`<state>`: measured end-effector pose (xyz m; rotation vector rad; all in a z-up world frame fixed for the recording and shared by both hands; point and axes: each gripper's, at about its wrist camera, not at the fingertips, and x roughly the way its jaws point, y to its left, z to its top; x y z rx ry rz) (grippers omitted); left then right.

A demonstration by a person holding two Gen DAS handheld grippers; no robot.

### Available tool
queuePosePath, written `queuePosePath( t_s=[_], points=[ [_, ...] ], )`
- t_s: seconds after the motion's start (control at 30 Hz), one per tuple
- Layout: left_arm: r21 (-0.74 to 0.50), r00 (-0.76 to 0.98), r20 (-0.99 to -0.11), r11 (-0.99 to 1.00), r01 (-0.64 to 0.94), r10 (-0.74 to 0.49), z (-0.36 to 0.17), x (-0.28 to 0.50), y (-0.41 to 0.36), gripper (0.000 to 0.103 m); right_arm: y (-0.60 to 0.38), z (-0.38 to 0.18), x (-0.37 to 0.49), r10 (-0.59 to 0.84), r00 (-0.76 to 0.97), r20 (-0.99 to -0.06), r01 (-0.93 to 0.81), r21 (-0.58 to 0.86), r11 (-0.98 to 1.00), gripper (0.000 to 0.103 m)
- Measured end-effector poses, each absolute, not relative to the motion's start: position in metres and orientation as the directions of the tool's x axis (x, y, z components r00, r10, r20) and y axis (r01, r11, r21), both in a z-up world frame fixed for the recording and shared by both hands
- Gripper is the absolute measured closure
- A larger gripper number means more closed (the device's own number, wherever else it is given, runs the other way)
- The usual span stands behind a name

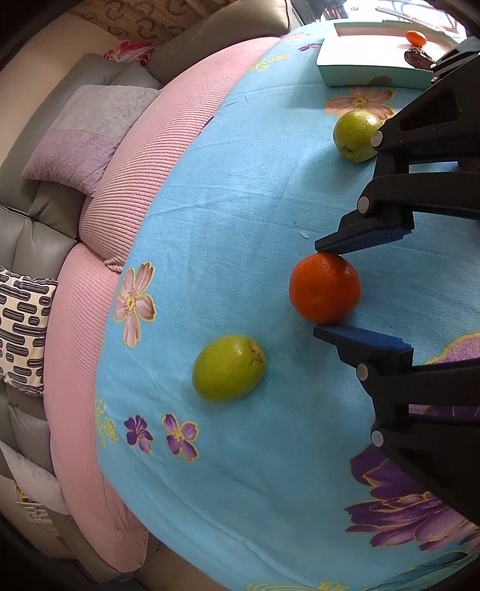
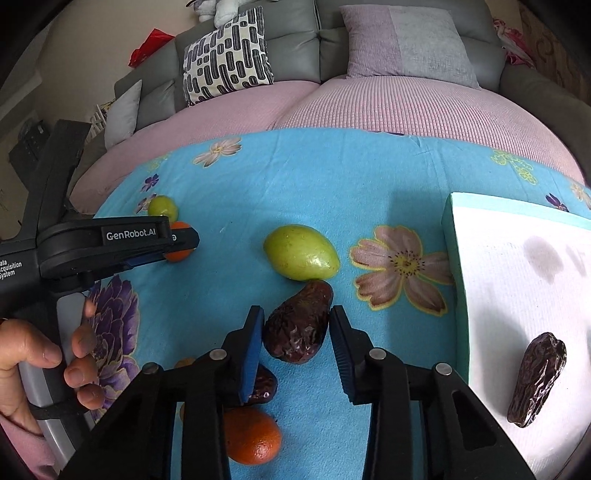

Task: Organize fruits
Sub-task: 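Grasp a dark red date with the right gripper while the left grasps a tangerine, then carry the date and tangerine in both grippers over the white tray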

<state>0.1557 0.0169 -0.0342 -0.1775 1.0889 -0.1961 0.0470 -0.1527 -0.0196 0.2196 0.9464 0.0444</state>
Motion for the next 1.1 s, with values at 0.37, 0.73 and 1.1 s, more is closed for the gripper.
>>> queuePosePath(
  t_s=[0.37,0.73,1.1],
  points=[
    [-0.266,0.523,-0.815,0.963,0.042,-0.248,0.012,0.142,0.028,0.062,-0.166,0.015,0.033,0.095,0.670,-0.736,0.083,0.202,0.976,0.065],
    [-0.291,0.580,-0.769,0.955,0.056,-0.268,0.046,0.125,0.033,0.062,-0.182,0.023,0.026,0.048,0.674,-0.737,0.126,0.180,0.976,0.065],
    [-0.291,0.588,-0.756,0.952,0.090,-0.287,0.054,0.109,0.023,0.062,-0.202,0.032,0.015,0.015,0.689,-0.725,0.160,0.171,0.972,0.065]
  ],
)
